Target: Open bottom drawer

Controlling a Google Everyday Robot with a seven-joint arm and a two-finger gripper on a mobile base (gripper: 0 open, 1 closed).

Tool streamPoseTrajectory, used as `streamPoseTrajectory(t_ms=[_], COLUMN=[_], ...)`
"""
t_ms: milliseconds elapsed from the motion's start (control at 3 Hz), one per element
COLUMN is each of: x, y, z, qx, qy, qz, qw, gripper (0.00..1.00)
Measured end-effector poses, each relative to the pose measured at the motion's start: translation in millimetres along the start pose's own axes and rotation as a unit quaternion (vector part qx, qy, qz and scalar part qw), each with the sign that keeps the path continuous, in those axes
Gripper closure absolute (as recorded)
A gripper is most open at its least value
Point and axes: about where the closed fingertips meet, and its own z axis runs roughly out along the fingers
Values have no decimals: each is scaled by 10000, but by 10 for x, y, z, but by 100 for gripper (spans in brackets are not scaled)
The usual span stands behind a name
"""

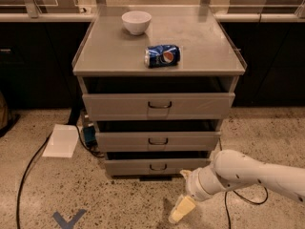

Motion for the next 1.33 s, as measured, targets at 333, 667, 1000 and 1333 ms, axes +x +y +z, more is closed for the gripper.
streamPoseTrajectory(t_ms=[333, 667, 1000, 1333], x=[-15, -12, 9, -33], y=[-168, -165, -246, -521], z=[258, 263, 535, 942], qx=[387, 384, 326, 331], qy=[-251, -258, -379, -525], qz=[288, 290, 142, -18], qw=[9985, 9985, 9986, 9981], gripper=[0, 0, 0, 0])
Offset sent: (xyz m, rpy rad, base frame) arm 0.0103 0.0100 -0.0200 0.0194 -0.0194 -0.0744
